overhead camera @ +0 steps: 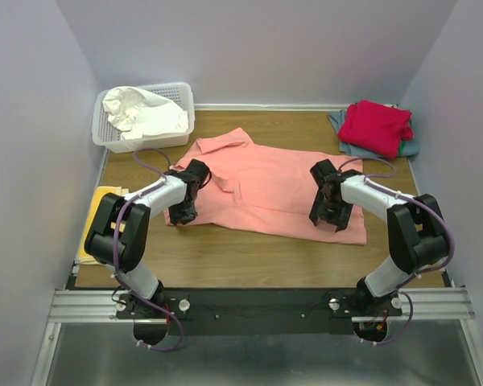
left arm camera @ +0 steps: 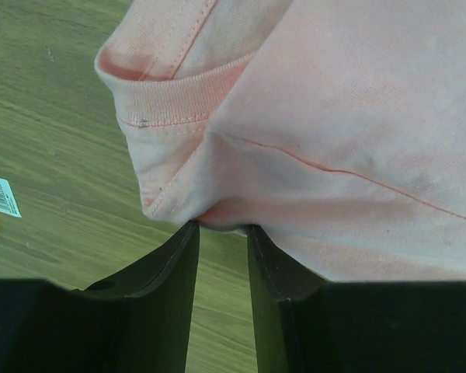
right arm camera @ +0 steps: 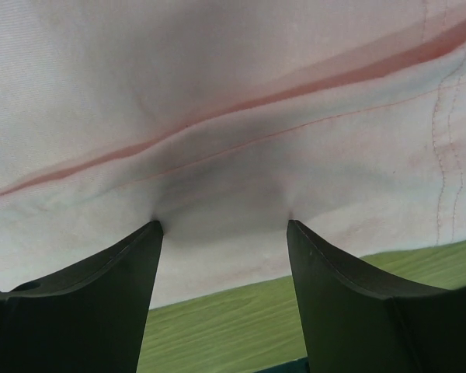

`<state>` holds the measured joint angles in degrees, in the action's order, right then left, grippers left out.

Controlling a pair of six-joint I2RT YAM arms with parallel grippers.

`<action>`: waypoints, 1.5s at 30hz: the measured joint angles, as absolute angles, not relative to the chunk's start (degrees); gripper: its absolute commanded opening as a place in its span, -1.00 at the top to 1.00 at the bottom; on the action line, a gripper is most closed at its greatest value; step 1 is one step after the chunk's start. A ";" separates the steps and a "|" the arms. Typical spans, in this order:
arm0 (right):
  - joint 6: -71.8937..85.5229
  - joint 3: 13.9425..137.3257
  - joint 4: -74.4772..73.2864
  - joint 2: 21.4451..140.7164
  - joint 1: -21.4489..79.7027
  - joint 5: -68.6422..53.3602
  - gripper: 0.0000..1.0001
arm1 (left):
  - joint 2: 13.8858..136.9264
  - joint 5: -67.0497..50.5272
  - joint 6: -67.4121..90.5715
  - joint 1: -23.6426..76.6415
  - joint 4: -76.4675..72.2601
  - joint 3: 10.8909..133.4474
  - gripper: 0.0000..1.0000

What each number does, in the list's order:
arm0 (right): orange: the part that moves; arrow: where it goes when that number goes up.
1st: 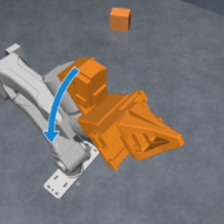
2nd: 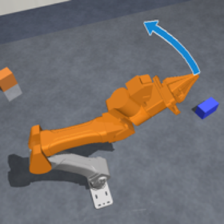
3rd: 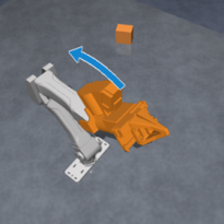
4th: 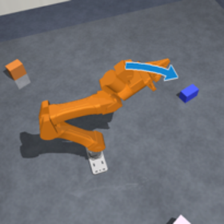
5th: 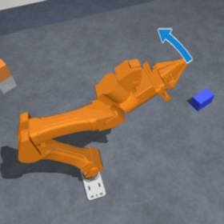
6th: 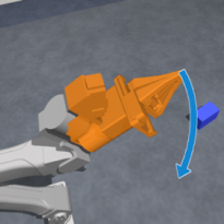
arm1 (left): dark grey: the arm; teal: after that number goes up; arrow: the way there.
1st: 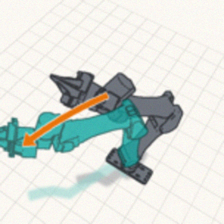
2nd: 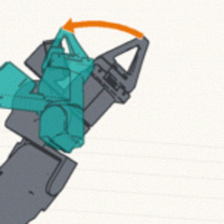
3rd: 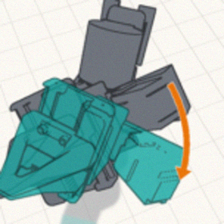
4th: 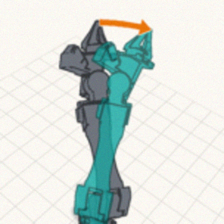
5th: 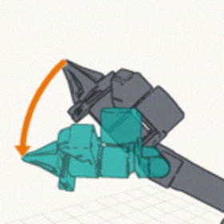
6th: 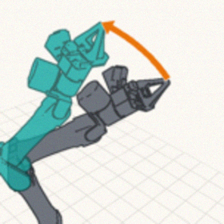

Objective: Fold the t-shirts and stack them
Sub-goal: Fold the tshirt

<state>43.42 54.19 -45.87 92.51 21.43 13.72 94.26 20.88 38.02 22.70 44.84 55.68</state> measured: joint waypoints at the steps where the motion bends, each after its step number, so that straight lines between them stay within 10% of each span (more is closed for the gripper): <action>1: 43.27 54.30 -45.87 92.64 21.43 13.69 -0.49 | 94.26 20.88 38.02 22.41 44.84 55.68 0.21; 26: 42.61 52.75 -45.65 92.49 21.30 11.38 -0.47 | 83.48 15.92 41.98 21.43 54.33 48.10 0.20; 45: 43.57 59.55 -52.90 90.63 21.43 17.78 -0.53 | 93.06 19.68 40.32 19.94 48.10 64.95 0.21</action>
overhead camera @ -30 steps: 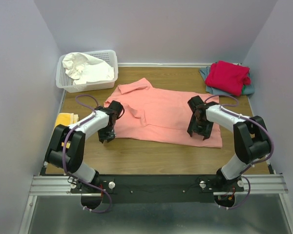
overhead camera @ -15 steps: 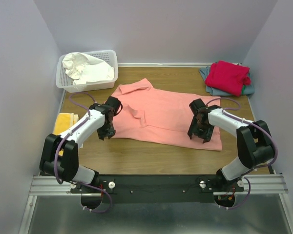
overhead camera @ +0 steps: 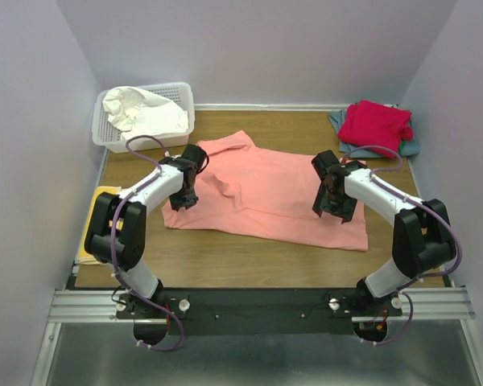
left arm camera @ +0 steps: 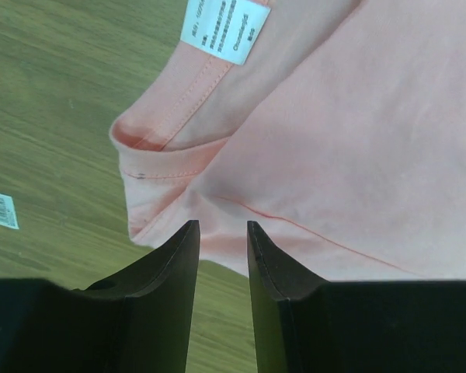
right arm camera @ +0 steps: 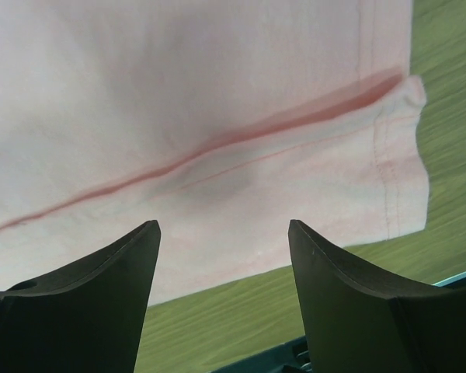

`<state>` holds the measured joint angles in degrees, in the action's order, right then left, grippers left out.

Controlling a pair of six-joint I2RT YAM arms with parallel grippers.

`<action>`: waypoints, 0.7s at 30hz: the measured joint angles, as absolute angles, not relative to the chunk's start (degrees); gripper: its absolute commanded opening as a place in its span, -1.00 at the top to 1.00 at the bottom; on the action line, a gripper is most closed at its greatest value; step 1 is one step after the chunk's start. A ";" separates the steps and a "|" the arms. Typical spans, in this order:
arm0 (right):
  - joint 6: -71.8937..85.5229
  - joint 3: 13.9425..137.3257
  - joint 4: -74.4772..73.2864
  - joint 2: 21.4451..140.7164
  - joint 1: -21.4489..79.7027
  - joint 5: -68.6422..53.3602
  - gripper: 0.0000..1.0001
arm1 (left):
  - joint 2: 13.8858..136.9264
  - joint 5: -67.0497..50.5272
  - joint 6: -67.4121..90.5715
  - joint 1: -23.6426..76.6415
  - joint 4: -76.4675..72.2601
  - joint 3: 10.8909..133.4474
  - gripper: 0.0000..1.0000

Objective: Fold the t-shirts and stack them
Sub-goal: Fold the tshirt

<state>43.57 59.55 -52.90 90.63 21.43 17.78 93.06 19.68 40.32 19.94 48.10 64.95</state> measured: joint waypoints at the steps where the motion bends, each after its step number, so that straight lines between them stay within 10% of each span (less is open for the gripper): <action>1: 43.51 60.38 -53.08 90.50 21.43 18.52 -0.53 | 94.41 19.59 40.05 19.92 47.33 64.25 0.21; 21: 41.89 67.22 -53.95 91.29 21.43 19.31 -0.53 | 93.62 15.66 43.29 18.28 40.88 54.78 0.23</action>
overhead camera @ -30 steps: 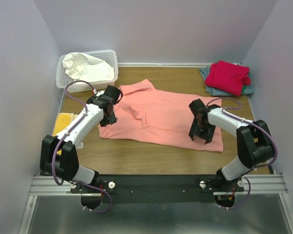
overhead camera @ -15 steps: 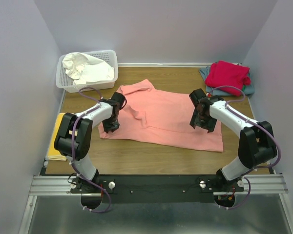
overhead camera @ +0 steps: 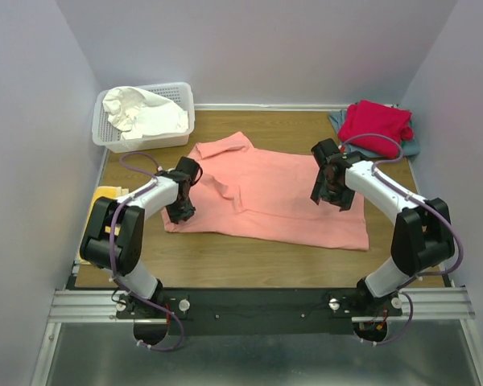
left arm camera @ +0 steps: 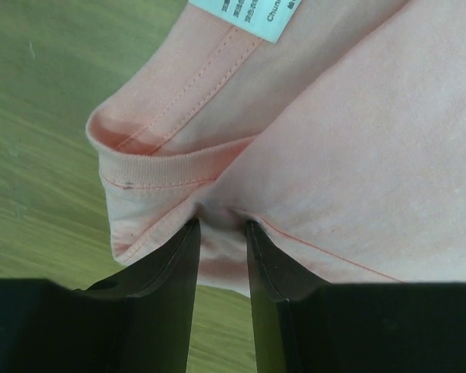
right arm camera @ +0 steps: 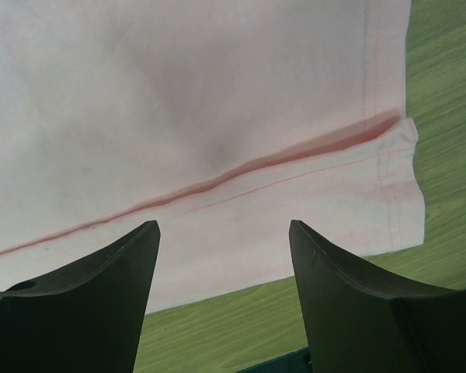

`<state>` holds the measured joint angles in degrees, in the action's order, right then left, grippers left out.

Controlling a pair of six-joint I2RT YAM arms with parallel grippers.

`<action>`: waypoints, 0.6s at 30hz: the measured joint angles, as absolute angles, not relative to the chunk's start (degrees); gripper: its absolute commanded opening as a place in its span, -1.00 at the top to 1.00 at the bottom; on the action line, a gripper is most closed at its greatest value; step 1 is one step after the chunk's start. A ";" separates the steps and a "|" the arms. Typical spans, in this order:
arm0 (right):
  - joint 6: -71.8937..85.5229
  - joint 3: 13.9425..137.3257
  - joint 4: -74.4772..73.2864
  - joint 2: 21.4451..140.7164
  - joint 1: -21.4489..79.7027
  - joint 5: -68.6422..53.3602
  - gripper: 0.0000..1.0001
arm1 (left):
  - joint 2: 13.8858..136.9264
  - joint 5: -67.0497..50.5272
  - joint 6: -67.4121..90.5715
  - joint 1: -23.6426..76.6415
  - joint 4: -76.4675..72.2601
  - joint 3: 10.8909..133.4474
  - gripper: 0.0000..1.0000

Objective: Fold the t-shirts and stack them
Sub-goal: Fold the tshirt

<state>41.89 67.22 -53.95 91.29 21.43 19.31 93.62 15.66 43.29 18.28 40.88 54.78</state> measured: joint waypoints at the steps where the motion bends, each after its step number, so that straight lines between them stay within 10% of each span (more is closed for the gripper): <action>1: 41.47 67.29 -53.98 91.39 21.43 19.03 -0.53 | 92.88 15.29 43.83 18.24 40.97 54.08 0.23; 18: 37.76 68.64 -53.67 93.76 21.43 16.73 -0.51 | 81.41 13.13 51.37 20.75 54.26 46.70 0.47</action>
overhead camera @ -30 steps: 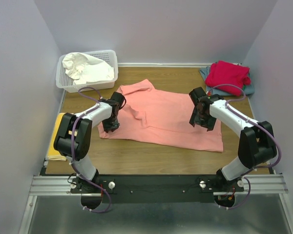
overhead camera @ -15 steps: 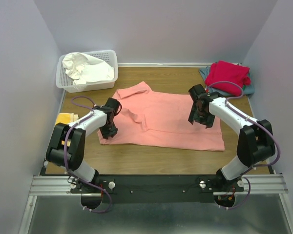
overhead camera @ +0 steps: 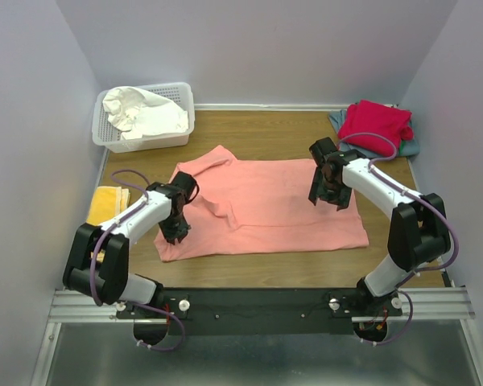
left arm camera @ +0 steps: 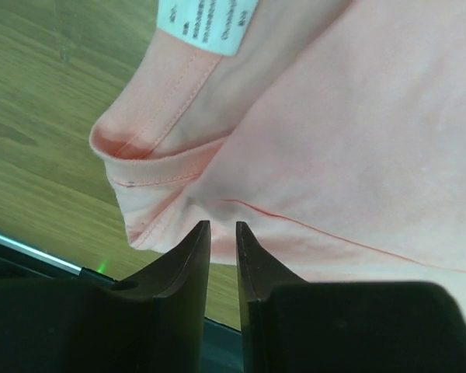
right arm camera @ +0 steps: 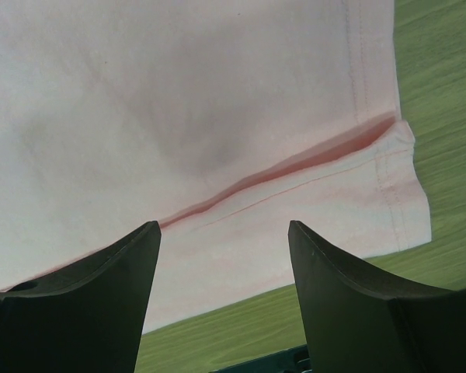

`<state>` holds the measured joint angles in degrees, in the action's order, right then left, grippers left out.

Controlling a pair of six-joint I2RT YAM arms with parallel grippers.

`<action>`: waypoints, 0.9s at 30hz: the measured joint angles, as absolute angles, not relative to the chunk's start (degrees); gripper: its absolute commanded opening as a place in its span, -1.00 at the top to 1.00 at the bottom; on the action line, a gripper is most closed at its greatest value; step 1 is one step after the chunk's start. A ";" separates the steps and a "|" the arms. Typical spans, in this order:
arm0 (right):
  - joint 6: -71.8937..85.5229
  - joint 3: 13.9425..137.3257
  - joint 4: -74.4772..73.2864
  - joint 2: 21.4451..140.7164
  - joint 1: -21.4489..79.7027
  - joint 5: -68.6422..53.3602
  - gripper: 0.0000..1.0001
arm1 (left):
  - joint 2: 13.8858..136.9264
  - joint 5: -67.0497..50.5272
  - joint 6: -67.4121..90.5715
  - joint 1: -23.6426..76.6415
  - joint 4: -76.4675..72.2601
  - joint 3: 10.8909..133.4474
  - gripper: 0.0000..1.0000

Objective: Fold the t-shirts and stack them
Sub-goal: Fold the tshirt

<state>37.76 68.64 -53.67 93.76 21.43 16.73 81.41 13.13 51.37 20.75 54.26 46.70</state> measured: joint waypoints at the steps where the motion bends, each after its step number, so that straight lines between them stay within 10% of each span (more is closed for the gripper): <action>1: 37.69 68.64 -53.65 93.76 21.43 16.53 -0.51 | 80.66 13.04 51.05 20.75 54.15 46.98 0.48; 27: 39.18 68.64 -51.55 93.76 21.43 15.40 -0.49 | 100.31 23.57 33.78 20.53 35.90 66.89 0.15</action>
<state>39.18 68.64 -51.55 93.76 21.43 15.40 100.31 23.57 33.78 20.53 35.90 66.89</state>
